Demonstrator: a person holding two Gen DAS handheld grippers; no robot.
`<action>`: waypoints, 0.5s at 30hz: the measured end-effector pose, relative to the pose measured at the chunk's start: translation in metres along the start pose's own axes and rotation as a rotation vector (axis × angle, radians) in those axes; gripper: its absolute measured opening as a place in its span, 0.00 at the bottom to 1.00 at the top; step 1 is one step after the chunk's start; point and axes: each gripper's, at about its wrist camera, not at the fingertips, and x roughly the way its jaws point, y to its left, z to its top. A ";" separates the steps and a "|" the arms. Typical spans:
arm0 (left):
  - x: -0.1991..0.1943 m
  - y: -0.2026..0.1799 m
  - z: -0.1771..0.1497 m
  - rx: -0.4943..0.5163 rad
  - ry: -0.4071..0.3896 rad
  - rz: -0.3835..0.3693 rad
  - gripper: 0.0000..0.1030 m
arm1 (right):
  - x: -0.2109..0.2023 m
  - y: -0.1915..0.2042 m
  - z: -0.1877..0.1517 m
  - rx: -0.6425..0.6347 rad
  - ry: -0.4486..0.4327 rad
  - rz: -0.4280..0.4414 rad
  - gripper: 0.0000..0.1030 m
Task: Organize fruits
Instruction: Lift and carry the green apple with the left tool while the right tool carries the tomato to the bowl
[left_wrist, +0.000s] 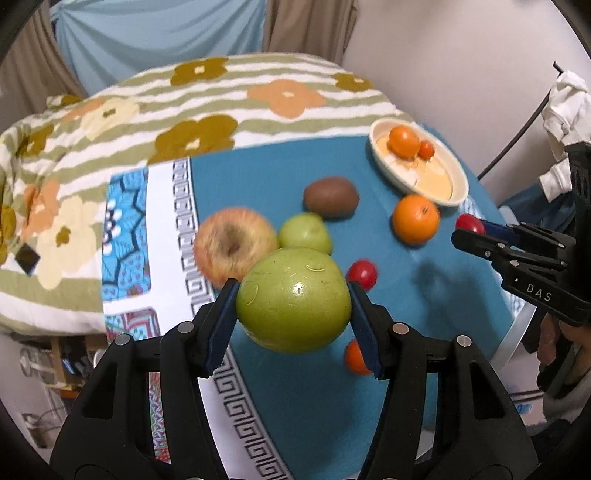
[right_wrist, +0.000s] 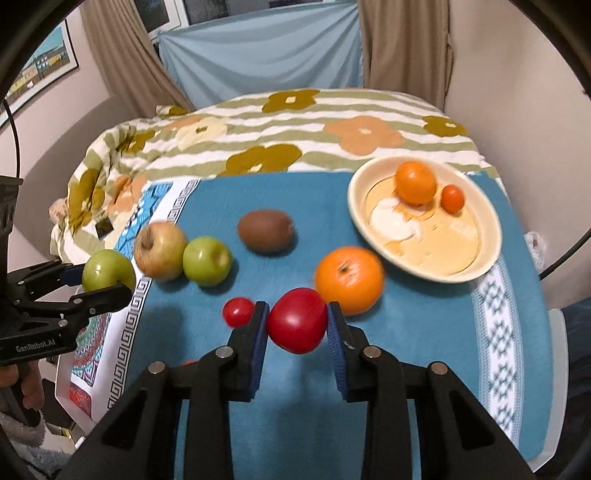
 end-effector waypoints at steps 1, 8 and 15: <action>-0.002 -0.005 0.005 -0.002 -0.011 0.001 0.60 | -0.003 -0.005 0.003 -0.001 -0.008 -0.003 0.28; -0.006 -0.055 0.039 -0.024 -0.075 0.022 0.60 | -0.020 -0.052 0.023 -0.030 -0.045 0.029 0.28; 0.012 -0.112 0.069 -0.058 -0.099 0.008 0.60 | -0.031 -0.106 0.045 -0.071 -0.065 0.057 0.28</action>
